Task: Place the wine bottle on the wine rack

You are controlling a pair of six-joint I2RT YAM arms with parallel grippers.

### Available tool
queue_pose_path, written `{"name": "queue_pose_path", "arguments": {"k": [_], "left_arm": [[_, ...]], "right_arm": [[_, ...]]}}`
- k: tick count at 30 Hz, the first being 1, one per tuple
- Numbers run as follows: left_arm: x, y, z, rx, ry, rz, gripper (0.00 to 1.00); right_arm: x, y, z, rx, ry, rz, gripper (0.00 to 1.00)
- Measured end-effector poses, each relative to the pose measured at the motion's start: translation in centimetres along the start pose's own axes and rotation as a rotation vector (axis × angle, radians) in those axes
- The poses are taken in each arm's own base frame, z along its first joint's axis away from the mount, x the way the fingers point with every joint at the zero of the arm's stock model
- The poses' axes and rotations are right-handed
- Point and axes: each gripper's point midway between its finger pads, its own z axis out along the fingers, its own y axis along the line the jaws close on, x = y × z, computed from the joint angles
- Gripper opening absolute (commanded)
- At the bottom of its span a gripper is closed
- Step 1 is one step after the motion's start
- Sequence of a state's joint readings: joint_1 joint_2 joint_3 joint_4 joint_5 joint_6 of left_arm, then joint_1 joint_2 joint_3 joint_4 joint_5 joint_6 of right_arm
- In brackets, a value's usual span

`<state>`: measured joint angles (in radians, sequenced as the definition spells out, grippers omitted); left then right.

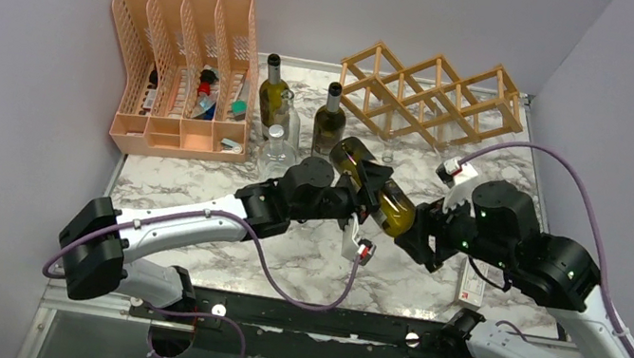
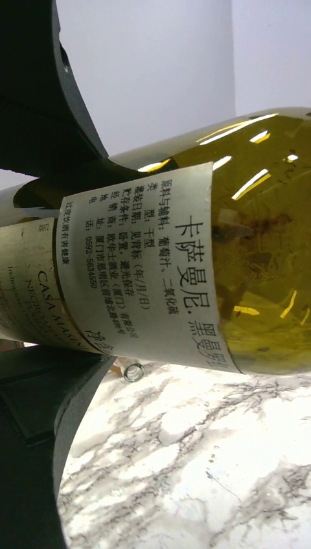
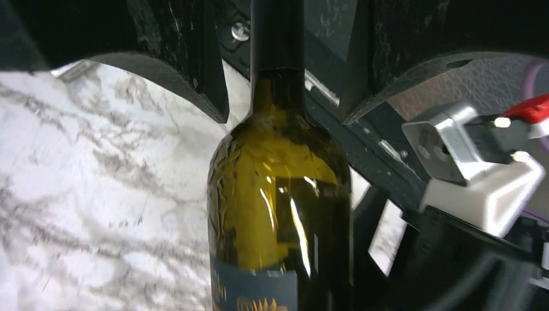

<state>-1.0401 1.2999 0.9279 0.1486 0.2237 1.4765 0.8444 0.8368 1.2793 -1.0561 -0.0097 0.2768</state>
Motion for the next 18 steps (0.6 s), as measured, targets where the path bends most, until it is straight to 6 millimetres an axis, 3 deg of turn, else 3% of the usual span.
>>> {"name": "queue_pose_path", "arguments": {"k": [7, 18], "left_arm": [[0.7, 0.2, 0.2, 0.038, 0.020, 0.075, 0.00], [1.1, -0.8, 0.3, 0.079, 0.032, 0.097, 0.00]], "right_arm": [[3.6, -0.9, 1.4, 0.039, 0.126, 0.044, 0.63], [4.6, -1.6, 4.0, 0.090, 0.178, 0.067, 0.52]]}}
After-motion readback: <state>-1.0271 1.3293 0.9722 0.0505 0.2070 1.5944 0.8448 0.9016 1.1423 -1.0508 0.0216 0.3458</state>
